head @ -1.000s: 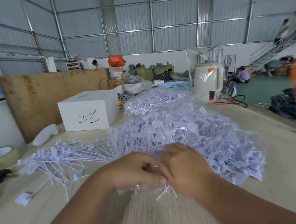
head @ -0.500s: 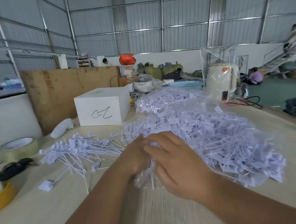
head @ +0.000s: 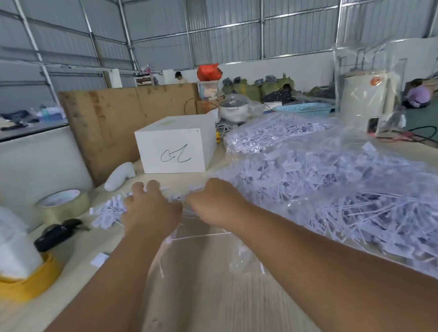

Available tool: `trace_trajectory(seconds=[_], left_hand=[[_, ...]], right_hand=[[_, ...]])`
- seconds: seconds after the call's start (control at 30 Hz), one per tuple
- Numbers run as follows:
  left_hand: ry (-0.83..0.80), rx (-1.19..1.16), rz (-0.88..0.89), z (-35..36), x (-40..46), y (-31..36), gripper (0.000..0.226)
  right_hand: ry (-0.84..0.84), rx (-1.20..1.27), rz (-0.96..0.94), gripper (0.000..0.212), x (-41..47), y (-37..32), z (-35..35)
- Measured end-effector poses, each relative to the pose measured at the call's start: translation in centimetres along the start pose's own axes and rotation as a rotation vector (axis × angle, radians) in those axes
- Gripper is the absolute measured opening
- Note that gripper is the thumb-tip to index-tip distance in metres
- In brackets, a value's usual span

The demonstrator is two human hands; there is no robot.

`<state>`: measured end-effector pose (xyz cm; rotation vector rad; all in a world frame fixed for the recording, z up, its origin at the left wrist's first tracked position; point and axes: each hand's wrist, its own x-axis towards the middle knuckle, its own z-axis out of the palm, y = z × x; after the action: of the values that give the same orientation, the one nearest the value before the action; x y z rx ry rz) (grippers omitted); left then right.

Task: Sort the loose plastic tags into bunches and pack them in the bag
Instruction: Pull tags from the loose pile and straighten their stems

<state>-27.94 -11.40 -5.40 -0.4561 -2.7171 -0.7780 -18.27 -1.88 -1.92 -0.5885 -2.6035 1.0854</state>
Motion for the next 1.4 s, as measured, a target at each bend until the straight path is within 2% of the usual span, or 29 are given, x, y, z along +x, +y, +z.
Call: trace_trajectory(seconds=[0.07,0.17,0.23,0.3,0.43,0.53,0.67,0.73,0.83,1.0,1.13,1.27,1.4], left_hand=[[0.065,0.068,-0.097,0.6,1.0,-2.7,0.063],[0.061,0.15,-0.179,2.0,1.2,-4.7,0.065],[-0.03,0.203,-0.189,2.6,1.2,-4.9,0.064],[-0.15,0.241,-0.12,2.6,1.1,-4.7,0.058],[-0.284,0.185,0.064,2.0,1.5,-5.2,0.058],[-0.293,0.066,0.149,1.7,1.3,-5.2,0.059],[-0.285,-0.205,0.194,1.3,0.4,-4.2,0.032],[-0.32,-0.251,0.223,1.3,0.1,-3.8,0.023],[-0.358,-0.268,0.262,1.2,-0.1,-3.2,0.041],[-0.393,-0.421,0.246,1.1,-0.5,-2.7,0.075],[-0.411,-0.484,0.272,1.2,-0.7,-2.2,0.079],[-0.42,-0.567,0.324,1.1,-1.2,-1.6,0.077],[-0.449,-0.714,0.292,0.7,-1.6,-1.3,0.081]], right_hand=[[-0.029,-0.044,0.069,0.02,1.2,0.6,1.1],[-0.036,-0.093,0.152,0.027,2.5,0.4,2.5],[-0.063,-0.112,0.236,0.045,3.4,0.0,3.5],[-0.089,-0.103,0.293,0.052,4.1,-0.2,4.5],[-0.053,-0.216,0.203,0.053,4.3,0.3,6.3],[0.016,-0.26,0.051,0.047,4.0,1.0,7.1],[0.056,-0.215,0.006,0.044,4.2,1.3,6.7],[0.052,-0.188,0.033,0.047,4.3,1.3,6.2],[0.037,-0.133,0.071,0.051,4.2,1.3,5.8],[0.059,0.053,0.103,0.054,4.2,1.3,5.2],[0.064,0.144,0.129,0.066,4.5,1.5,4.8],[0.068,0.144,0.099,0.05,4.7,1.9,4.6],[0.041,0.231,0.103,0.051,4.9,1.8,4.2]])
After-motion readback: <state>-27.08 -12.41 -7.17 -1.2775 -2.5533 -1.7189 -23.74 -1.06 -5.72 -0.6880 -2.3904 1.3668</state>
